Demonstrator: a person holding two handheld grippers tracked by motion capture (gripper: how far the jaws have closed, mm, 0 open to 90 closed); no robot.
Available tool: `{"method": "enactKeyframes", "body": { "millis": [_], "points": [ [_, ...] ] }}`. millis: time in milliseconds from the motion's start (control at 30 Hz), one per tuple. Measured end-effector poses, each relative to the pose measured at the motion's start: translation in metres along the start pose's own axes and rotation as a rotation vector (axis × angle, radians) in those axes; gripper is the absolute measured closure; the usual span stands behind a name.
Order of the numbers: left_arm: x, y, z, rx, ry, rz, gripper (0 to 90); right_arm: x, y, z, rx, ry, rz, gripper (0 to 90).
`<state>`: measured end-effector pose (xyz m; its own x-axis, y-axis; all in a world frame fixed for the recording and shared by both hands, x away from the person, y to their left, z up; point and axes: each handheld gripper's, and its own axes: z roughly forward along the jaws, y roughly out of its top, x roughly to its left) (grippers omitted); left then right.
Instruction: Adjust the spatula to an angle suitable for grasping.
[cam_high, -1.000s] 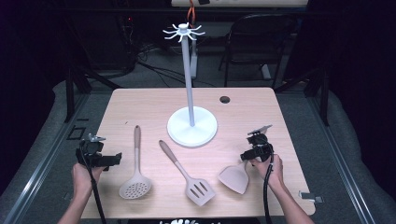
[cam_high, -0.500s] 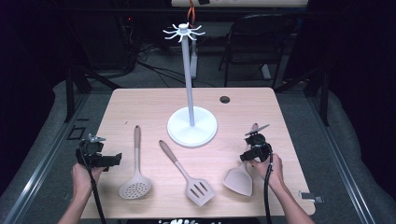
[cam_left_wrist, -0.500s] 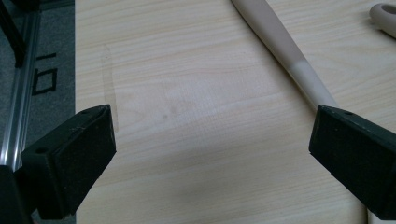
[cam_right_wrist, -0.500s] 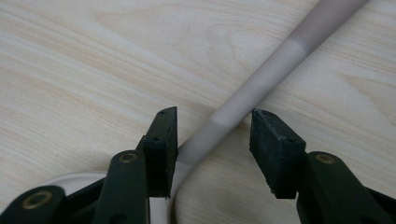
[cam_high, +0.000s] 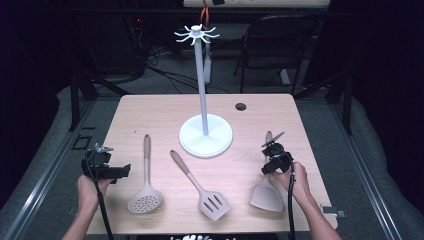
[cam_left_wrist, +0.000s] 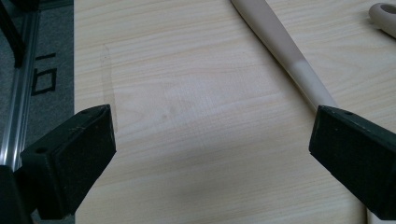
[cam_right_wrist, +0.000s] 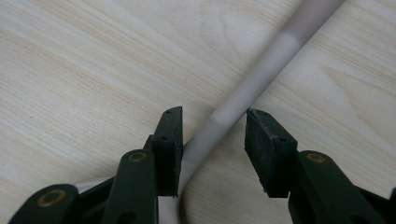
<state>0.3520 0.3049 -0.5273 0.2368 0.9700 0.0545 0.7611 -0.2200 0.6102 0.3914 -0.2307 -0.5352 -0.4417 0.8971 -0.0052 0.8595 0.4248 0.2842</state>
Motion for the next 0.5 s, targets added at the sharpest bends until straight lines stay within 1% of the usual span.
{"method": "enactKeyframes", "body": {
  "millis": [67,100,133,200,233,267,300,333,367,433,500],
  "points": [
    [0.0000,0.0000,0.0011,0.004,-0.001,-0.001,0.2,-0.0006,-0.0001,0.0006,-0.006,0.013,0.019,58.1],
    [-0.0003,0.0002,0.0011,0.005,-0.001,0.001,0.2,-0.0011,-0.0010,0.0011,-0.024,0.026,0.051,58.5],
    [-0.0009,0.0004,0.0010,0.002,-0.002,0.002,0.2,-0.0025,-0.0021,0.0019,-0.042,0.027,0.070,58.2],
    [-0.0029,0.0014,0.0006,-0.001,0.000,0.009,0.2,-0.0046,-0.0029,0.0043,-0.055,0.038,0.105,56.7],
    [-0.0040,0.0018,0.0008,-0.004,0.001,0.008,0.2,-0.0055,-0.0026,0.0058,-0.060,0.032,0.111,57.4],
    [-0.0045,0.0021,0.0011,-0.003,0.002,0.009,0.2,-0.0058,-0.0019,0.0064,-0.065,0.041,0.120,58.2],
    [-0.0047,0.0026,0.0023,-0.001,0.001,0.013,0.2,-0.0052,-0.0019,0.0078,-0.082,0.040,0.135,59.3],
    [-0.0049,0.0028,0.0036,0.002,0.000,0.011,0.2,-0.0059,-0.0006,0.0081,-0.070,0.039,0.125,60.6],
    [-0.0048,0.0030,0.0045,0.009,-0.001,0.014,0.3,-0.0057,-0.0002,0.0090,-0.071,0.040,0.123,61.3],
    [-0.0050,0.0030,0.0058,0.012,-0.005,0.013,0.2,-0.0051,0.0001,0.0091,-0.069,0.042,0.100,62.1],
    [-0.0059,0.0030,0.0053,0.009,-0.009,0.014,0.2,-0.0048,-0.0006,0.0082,-0.071,0.039,0.098,62.7]
  ]
}}
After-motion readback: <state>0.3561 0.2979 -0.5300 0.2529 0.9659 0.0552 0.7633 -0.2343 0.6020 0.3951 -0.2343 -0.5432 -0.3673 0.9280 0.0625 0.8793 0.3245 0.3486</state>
